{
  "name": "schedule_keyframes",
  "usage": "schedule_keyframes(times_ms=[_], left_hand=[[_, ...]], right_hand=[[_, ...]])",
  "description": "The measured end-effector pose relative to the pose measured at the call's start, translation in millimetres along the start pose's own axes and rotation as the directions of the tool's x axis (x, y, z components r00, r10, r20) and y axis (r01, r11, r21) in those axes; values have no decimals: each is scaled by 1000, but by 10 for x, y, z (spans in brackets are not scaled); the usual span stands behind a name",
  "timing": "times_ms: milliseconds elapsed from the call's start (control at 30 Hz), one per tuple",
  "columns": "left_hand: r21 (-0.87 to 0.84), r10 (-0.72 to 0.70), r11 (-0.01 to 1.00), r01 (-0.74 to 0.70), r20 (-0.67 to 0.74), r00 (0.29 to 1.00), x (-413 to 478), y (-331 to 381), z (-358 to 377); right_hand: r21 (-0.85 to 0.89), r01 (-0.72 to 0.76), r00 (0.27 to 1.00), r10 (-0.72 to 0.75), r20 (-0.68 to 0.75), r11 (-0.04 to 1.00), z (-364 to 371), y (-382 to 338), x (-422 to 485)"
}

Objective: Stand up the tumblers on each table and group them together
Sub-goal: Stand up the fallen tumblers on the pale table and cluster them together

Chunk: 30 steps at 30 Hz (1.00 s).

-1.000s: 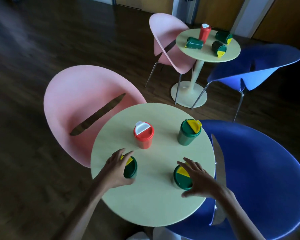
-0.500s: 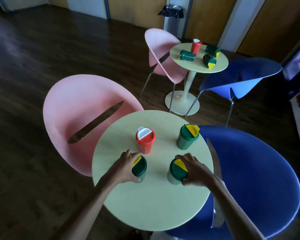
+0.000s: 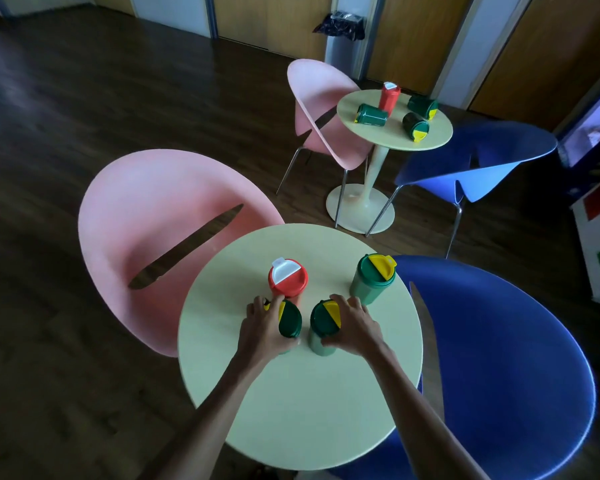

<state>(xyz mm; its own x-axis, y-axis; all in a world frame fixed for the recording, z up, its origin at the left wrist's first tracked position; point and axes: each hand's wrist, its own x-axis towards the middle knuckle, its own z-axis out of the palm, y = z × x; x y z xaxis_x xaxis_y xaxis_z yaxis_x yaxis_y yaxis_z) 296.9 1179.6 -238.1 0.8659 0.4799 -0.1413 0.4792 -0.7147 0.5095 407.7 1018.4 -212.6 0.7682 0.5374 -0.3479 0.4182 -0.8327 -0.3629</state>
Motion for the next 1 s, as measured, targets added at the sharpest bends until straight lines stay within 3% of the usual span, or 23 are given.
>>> schedule_keyframes(times_ms=[100,300,467,533,667,833,1000], left_hand=[[-10,17,1000,-16,20,1000,-11,-16,25],[-83,141,989,-125,239,961,18,-308,-29],[-165,-21,986,31,64,998,-74,-229,-14],[-167,-25,986,28,20,999,-116,-212,33],[-245,16,970,-5,43,999,-108,-290,115],[-322,-41,946,47,26,999,-82,-329,181],[-373,-94,925,68,-51,994,-218,-208,156]], right_hand=[[39,-11,1000,10,18,999,34,44,-18],[-40,79,993,-75,88,996,16,159,-34],[1,-31,999,31,11,1000,68,120,-64],[25,-9,1000,9,5,1000,106,132,-82],[44,85,996,-85,-2,995,136,162,-91],[114,0,998,8,-63,993,199,153,-134],[125,50,997,-42,-65,991,271,168,-153]])
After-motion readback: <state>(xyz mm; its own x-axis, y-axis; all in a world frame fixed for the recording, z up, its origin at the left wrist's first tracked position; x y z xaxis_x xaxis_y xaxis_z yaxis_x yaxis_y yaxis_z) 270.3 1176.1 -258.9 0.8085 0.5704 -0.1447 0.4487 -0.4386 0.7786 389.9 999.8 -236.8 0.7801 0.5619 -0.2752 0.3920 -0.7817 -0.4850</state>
